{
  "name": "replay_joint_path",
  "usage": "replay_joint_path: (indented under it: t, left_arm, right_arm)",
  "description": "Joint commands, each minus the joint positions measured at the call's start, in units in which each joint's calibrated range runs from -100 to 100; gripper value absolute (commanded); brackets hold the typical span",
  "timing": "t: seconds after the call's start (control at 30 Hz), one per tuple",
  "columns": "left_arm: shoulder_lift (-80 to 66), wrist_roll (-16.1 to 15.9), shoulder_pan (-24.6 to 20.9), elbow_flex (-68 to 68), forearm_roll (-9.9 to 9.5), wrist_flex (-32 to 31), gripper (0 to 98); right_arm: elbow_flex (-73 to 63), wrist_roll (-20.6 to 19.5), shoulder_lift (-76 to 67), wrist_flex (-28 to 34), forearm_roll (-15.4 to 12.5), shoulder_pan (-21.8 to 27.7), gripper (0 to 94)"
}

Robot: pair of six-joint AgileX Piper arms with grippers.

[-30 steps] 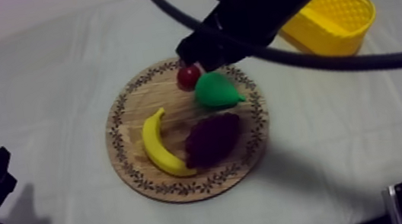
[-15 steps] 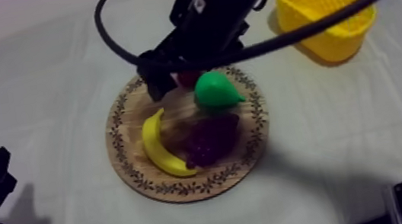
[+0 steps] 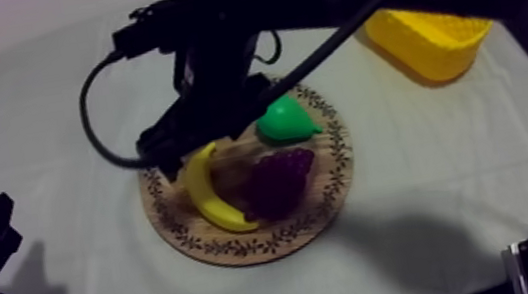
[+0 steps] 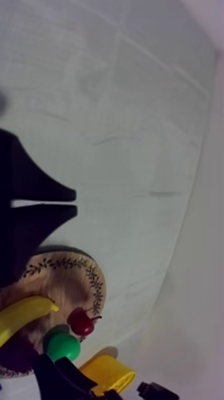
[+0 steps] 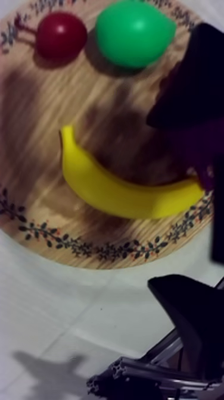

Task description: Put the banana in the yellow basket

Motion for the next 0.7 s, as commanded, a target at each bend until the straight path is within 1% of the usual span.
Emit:
replay_joint_path:
  t: [0.0, 0.2, 0.33, 0.5, 0.67]
  left_arm:
    - [0.0, 0.01, 0.01, -0.03, 0.04, 0.0, 0.1]
    - [0.0, 0.01, 0.01, -0.03, 0.04, 0.0, 0.1]
    - [0.0, 0.01, 0.01, -0.03, 0.04, 0.0, 0.1]
    - [0.0, 0.01, 0.01, -0.03, 0.04, 0.0, 0.1]
    - [0.0, 0.01, 0.01, -0.03, 0.04, 0.0, 0.1]
  right_arm:
    - [-0.54, -0.26, 1.74, -0.18, 0.35, -0.48, 88.2]
    - [-1.58, -0.76, 5.97, -0.91, 0.77, -1.35, 86.1]
    - [-1.91, -0.98, 8.13, -1.86, 1.4, -1.7, 83.0]
    - [-3.53, -1.24, 10.01, -1.33, 2.01, -1.91, 76.6]
    - [-5.34, -0.84, 11.43, 0.34, 2.05, -1.81, 67.5]
